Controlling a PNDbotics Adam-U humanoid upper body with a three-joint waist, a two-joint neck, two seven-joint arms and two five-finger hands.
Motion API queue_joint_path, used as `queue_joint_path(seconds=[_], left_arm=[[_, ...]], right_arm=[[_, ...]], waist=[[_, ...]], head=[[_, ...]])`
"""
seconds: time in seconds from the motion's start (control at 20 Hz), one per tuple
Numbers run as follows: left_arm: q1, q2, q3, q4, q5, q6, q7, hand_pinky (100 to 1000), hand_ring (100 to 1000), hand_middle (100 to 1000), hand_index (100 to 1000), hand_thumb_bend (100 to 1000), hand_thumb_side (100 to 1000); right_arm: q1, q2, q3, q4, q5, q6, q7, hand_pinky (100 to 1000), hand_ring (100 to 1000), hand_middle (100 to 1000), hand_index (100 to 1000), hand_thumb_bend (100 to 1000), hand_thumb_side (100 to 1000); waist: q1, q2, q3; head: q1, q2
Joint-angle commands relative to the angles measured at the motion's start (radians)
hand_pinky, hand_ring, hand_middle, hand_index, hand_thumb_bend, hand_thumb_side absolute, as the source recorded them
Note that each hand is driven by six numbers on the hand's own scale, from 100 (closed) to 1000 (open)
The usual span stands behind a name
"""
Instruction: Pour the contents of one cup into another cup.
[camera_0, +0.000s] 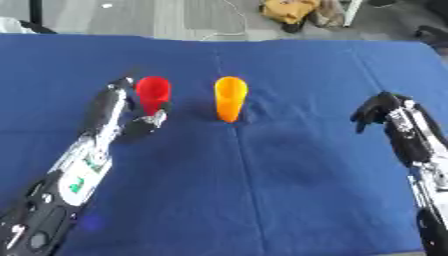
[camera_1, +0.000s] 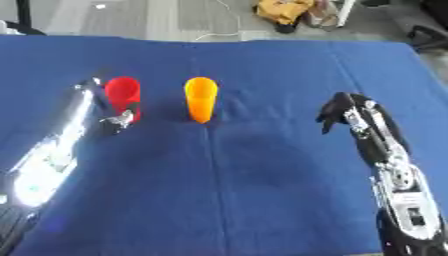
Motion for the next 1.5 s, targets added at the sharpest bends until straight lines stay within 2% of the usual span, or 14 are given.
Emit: queue_joint_path(seconds=[0.05, 0.4, 0.55, 0.9, 1.1, 1.15, 1.3, 1.5], left_arm=[[-0.028, 0.016, 0.006, -0.006, 0.011, -0.005, 0.016, 423, 476, 650, 993, 380, 628], [-0.043, 0.019, 0.004, 0.005, 0.024, -0.02, 0.029, 436, 481, 647, 993, 371, 633], [-0.046, 0.018, 0.003, 0.015, 0.024, -0.024, 0.025, 446, 482, 647, 994, 358, 662], [-0.056, 0.014, 0.006, 0.042, 0.034, -0.045, 0.032, 437, 476, 635, 992, 327, 651], [-0.063, 0.012, 0.006, 0.053, 0.04, -0.064, 0.044, 432, 471, 631, 991, 270, 617], [-0.065, 0.012, 0.005, 0.054, 0.042, -0.068, 0.045, 421, 462, 626, 990, 197, 576], [-0.067, 0.01, 0.002, 0.054, 0.052, -0.086, 0.041, 406, 447, 621, 990, 111, 525], [-0.065, 0.01, 0.001, 0.059, 0.076, -0.113, 0.033, 377, 417, 614, 990, 100, 458]], right_arm=[[-0.014, -0.01, -0.003, -0.013, 0.004, -0.002, 0.004, 341, 498, 313, 522, 325, 799], [-0.018, -0.005, -0.002, -0.013, 0.005, -0.003, 0.007, 340, 498, 312, 522, 324, 801], [-0.02, -0.004, -0.002, -0.013, 0.006, -0.004, 0.008, 340, 498, 312, 522, 323, 801], [-0.023, -0.001, -0.002, -0.012, 0.008, -0.005, 0.01, 340, 498, 311, 522, 321, 803], [-0.024, 0.001, -0.001, -0.011, 0.009, -0.005, 0.012, 340, 498, 311, 521, 321, 803], [-0.024, 0.001, -0.001, -0.011, 0.009, -0.005, 0.012, 340, 498, 311, 521, 320, 803], [-0.024, 0.001, -0.001, -0.011, 0.009, -0.005, 0.013, 340, 498, 311, 521, 320, 803], [-0.023, 0.001, -0.002, -0.01, 0.009, -0.004, 0.013, 340, 498, 311, 521, 319, 803]], waist=[[0.0, -0.011, -0.005], [-0.001, 0.001, -0.014], [-0.002, 0.006, -0.018], [-0.001, 0.016, -0.027], [-0.002, 0.019, -0.03], [-0.002, 0.019, -0.03], [-0.001, 0.019, -0.032], [0.0, 0.017, -0.033]], head=[[0.0, -0.013], [0.001, -0.023], [0.002, -0.026], [0.003, -0.03], [0.004, -0.032], [0.004, -0.032], [0.005, -0.032], [0.004, -0.031]])
